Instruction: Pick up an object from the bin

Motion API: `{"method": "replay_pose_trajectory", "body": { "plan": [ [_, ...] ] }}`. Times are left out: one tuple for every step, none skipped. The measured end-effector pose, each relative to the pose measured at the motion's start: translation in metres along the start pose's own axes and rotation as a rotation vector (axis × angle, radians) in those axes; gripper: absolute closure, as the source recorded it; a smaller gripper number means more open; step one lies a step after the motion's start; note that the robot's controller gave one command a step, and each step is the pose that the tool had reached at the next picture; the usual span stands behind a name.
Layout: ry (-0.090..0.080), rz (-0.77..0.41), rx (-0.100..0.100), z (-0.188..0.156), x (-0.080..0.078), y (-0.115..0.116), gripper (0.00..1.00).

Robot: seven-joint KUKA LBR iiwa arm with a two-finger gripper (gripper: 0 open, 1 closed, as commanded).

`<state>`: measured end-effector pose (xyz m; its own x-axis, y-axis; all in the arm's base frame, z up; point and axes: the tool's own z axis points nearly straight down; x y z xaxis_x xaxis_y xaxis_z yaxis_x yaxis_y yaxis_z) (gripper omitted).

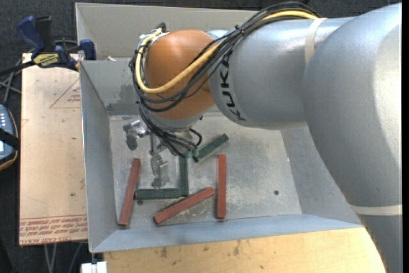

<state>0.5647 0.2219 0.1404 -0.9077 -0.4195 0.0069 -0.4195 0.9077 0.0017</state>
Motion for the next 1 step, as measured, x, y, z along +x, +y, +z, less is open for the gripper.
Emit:
{"method": "replay_pose_trajectory", "body": {
  "plan": [
    [-0.008, -0.013, 0.0, 0.0113, 0.031, -0.0009, 0.0]
  ]
}}
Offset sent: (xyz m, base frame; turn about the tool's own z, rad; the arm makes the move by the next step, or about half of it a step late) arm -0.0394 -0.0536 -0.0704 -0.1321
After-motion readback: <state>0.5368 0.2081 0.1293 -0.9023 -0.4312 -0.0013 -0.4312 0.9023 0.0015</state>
